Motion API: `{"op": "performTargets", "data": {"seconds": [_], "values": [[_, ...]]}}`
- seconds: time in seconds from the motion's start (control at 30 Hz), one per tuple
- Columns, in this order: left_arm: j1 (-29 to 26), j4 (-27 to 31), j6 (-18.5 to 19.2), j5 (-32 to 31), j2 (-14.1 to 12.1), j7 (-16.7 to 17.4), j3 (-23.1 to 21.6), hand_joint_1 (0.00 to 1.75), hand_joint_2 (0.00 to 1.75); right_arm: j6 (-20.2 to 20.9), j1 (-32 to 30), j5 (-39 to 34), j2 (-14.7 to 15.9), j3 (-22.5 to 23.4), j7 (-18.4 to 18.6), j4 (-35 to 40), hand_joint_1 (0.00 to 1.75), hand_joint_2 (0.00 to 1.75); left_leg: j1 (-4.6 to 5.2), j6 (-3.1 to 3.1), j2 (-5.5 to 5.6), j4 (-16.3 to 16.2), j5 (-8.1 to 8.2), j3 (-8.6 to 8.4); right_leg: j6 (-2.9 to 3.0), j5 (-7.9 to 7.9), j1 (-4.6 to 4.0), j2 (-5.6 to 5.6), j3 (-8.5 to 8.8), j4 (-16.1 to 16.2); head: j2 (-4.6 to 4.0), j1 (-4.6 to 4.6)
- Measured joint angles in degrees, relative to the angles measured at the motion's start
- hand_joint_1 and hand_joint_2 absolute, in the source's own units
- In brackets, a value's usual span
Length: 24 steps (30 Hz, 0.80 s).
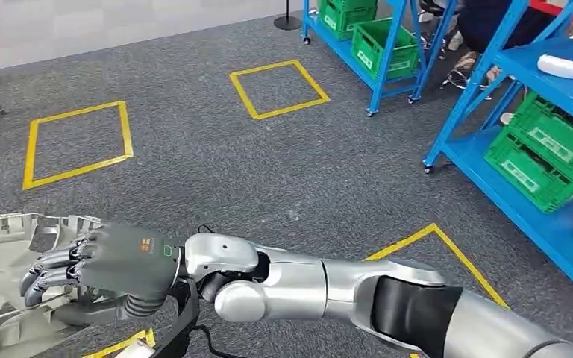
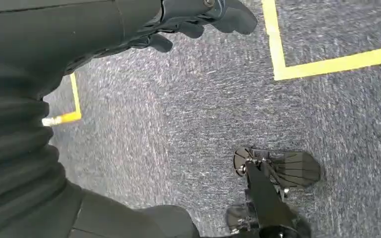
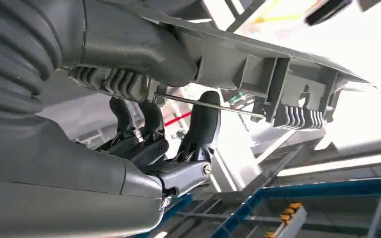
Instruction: Take the parts from the cabinet and place them on the table.
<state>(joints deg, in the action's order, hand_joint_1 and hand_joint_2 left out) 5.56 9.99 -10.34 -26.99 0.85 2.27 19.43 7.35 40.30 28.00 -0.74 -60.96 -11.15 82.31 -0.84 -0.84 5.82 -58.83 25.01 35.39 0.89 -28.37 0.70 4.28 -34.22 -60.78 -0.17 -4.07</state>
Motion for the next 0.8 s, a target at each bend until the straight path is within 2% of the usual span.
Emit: {"op": "performTargets", "data": {"seconds": [0.03, 0.07, 0.13, 0.17, 0.2, 0.23, 0.27, 0.3, 0.33, 0.37, 0.4, 0.43, 0.47, 0.5, 0.53, 0.57, 0.63, 0.67, 0.7, 0.73, 0.77, 0.8], "values": [[0.1, 0.0, 0.0, 0.0, 0.0, 0.0, 0.0, 0.0, 1.75, -0.1, 0.0, 0.0, 0.0, 0.0, 0.0, 0.0, 1.75, 1.75, 0.23, -0.48, 0.71, -0.4, 0.02, 0.33, -0.17, 0.02, -0.07, -0.23, 0.02, 0.5, 0.0, -0.02], [0.0, 0.0, 0.0, 0.0, 0.0, 0.0, 0.0, 0.0, 1.75, -0.1, 0.0, 0.0, 0.0, 0.0, 0.0, 0.0, 1.75, 1.75, 0.13, -0.91, 1.14, -0.1, -0.2, 0.58, -0.03, 0.06, -0.28, -0.92, -0.02, 0.4, 0.0, -0.11], [-0.4, 0.0, 0.0, 0.1, 0.0, 0.0, 0.0, 0.0, 1.75, -0.1, 0.2, 0.1, 0.0, 0.0, 0.0, 0.0, 1.75, 1.75, -0.22, -1.81, 2.21, 0.5, -0.59, 0.64, 0.65, 0.21, -0.61, -1.78, 0.32, 0.5, 0.0, -0.04], [-0.5, 0.0, 0.0, 0.1, -0.1, 0.0, 0.0, 0.0, 1.75, 0.0, 0.3, 0.0, 0.0, 0.0, 0.0, 0.0, 1.75, 1.75, -0.16, -2.09, 2.52, 0.5, -0.65, 1.07, 1.15, 0.57, -0.26, -2.52, 0.55, 1.1, 0.0, -0.06], [-0.6, -0.1, 0.0, 0.3, 0.0, 0.1, 0.0, 0.0, 1.75, 0.1, 0.5, 0.0, 0.0, 0.0, 0.0, 0.0, 1.75, 1.75, 0.02, -2.12, -0.51, -0.4, -0.03, 1.2, 1.5, 0.78, -0.23, -3.28, 0.81, 1.5, 0.0, 0.07], [-0.5, -0.1, 0.0, 0.3, 0.1, 0.1, 0.0, 0.0, 1.75, 0.1, 0.7, -0.1, 0.0, 0.0, -0.2, 0.0, 1.75, 1.75, 0.24, -2.29, -3.34, -3.0, 1.63, 2.43, 1.76, 0.8, -0.32, -3.81, 0.89, 1.7, 0.0, 0.4], [-0.4, -0.1, 0.0, 0.3, 0.1, 0.1, 0.0, 0.0, 1.75, 0.1, 0.8, 0.0, 0.0, 0.0, -0.1, 0.0, 1.75, 1.75, 0.15, -2.55, -4.67, -7.4, 3.89, 4.5, 1.86, 0.75, -0.5, -4.65, 0.9, 1.7, 0.0, 0.35], [-0.3, -0.1, 0.0, 0.3, 0.1, 0.1, 0.0, 0.0, 1.75, 0.1, 0.7, -0.1, 0.0, 0.0, -0.1, 0.0, 1.75, 1.75, 0.09, -2.73, -5.22, -12.3, 6.02, 6.86, 2.04, 0.63, -0.66, -5.49, 0.88, 1.6, 0.0, 0.35], [-0.3, -0.1, 0.0, 0.3, 0.1, 0.1, 0.0, 0.0, 1.75, 0.2, 0.7, -0.1, 0.0, 0.0, -0.1, 0.0, 1.75, 1.75, 0.05, -2.84, -5.37, -16.0, 7.04, 8.6, 2.14, 0.55, -0.73, -6.33, 0.88, 1.6, 0.0, 0.37], [-0.3, -0.1, 0.0, 0.3, 0.1, 0.1, 0.0, 0.0, 1.75, 0.2, 0.7, -0.1, 0.0, 0.0, -0.1, 0.0, 1.75, 1.75, 0.02, -2.91, -5.45, -16.9, 6.73, 9.02, 2.21, 0.48, -0.78, -7.07, 0.91, 1.6, 0.0, 0.4], [-0.4, -0.1, 0.0, 0.3, 0.1, 0.1, 0.0, 0.0, 1.75, 0.2, 0.7, -0.1, 0.0, 0.0, -0.1, 0.0, 1.75, 1.75, -0.03, -2.91, -5.53, -15.2, 5.28, 8.07, 2.2, 0.38, -0.8, -7.69, 0.95, 1.6, 0.0, 0.37], [-0.5, -0.1, 0.0, 0.3, 0.1, 0.1, 0.0, 0.0, 1.75, 0.2, 0.7, -0.1, 0.0, 0.0, -0.1, 0.0, 1.75, 1.75, -0.03, -2.87, -5.83, -10.9, 3.01, 5.8, 2.08, 0.25, -0.8, -8.35, 1.03, 1.5, 0.0, 0.37], [-0.5, -0.1, 0.0, 0.3, 0.1, 0.1, 0.0, 0.0, 1.75, 0.2, 0.7, -0.1, 0.0, 0.0, -0.1, 0.0, 1.75, 1.75, -0.03, -2.79, -6.66, -5.3, 0.58, 2.7, 1.94, 0.05, -0.78, -8.99, 1.25, 1.5, 0.0, 0.4], [-0.4, -0.1, 0.0, 0.3, 0.1, 0.1, 0.0, 0.0, 1.75, 0.2, 0.7, -0.1, 0.0, 0.0, -0.1, 0.0, 1.75, 1.75, 0.03, -2.65, -8.8, -0.7, -0.36, 0.34, 1.7, -0.19, -0.86, -9.54, 1.52, 1.5, 0.0, 0.37], [-0.2, -0.1, 0.0, 0.3, 0.2, 0.1, 0.0, 0.0, 1.75, 0.2, 0.8, -0.1, 0.0, 0.0, -0.1, 0.0, 1.75, 1.75, 0.77, -2.03, -9.85, -0.1, 0.26, -0.4, 1.35, -0.41, -1.48, -10.01, 1.45, 1.3, 0.0, 0.51], [-0.1, -0.1, 0.0, 0.3, 0.2, 0.1, 0.0, 0.0, 1.75, 0.2, 0.9, -0.2, 0.0, 0.0, -0.1, 0.0, 1.75, 1.75, 0.67, -1.26, -9.0, -0.1, 0.03, -0.07, 1.17, -0.43, -1.42, -10.34, 1.52, 1.3, 0.0, 0.26], [-0.2, -0.1, -0.1, 0.3, 0.2, 0.2, 0.0, 0.0, 1.75, 0.3, 1.0, -0.4, 0.0, 0.0, -0.2, 0.0, 1.75, 1.75, 0.88, -0.72, -7.82, -0.2, 0.06, 0.27, 0.72, -0.46, -1.32, -11.44, 1.8, 1.5, 0.0, 0.18], [-0.2, -0.1, -0.3, 0.3, 0.2, 0.3, 0.0, 0.0, 1.75, 0.3, 1.2, -0.6, 0.0, 0.0, -0.2, 0.0, 1.75, 1.75, 0.53, -0.23, -7.07, 0.2, -0.16, 0.1, 0.2, -0.83, -1.38, -11.86, 1.93, 1.4, 0.0, 0.16], [-0.3, -0.1, -0.4, 0.3, 0.3, 0.5, 0.0, 0.0, 1.75, 0.5, 1.4, -0.8, -0.1, 0.0, -0.2, 0.0, 1.75, 1.75, 0.33, 0.03, -6.48, 0.4, -0.32, -0.02, -0.31, -1.4, -0.9, -9.09, 1.6, 0.5, 0.0, 0.09], [-0.2, -0.1, -0.5, 0.3, 0.3, 0.7, 0.1, 0.0, 1.75, 0.5, 1.7, -1.0, -0.1, 0.0, -0.5, 0.0, 1.75, 1.75, 0.23, 0.4, -6.06, 0.4, -0.33, 0.01, -0.39, -2.89, -0.8, -6.55, 0.57, -1.8, 0.0, 0.05], [0.1, 0.0, -0.5, 0.3, 0.2, 0.7, 0.1, 0.0, 1.75, 0.6, 1.8, -1.1, -0.1, 0.0, -0.5, 0.0, 1.75, 1.75, 0.22, 0.61, -5.52, 0.3, -0.35, 0.05, -0.42, -5.0, -0.78, -5.28, -1.36, -6.0, 0.0, -0.22], [0.2, 0.0, -0.5, 0.3, 0.2, 0.7, 0.3, 0.0, 1.75, 0.6, 1.8, -1.3, 0.0, 0.0, -0.7, -0.1, 1.75, 1.75, 0.24, 0.75, -4.74, 0.3, -0.37, 0.11, -0.47, -7.03, -0.75, -4.75, -3.86, -11.0, 0.0, -0.41]]}}
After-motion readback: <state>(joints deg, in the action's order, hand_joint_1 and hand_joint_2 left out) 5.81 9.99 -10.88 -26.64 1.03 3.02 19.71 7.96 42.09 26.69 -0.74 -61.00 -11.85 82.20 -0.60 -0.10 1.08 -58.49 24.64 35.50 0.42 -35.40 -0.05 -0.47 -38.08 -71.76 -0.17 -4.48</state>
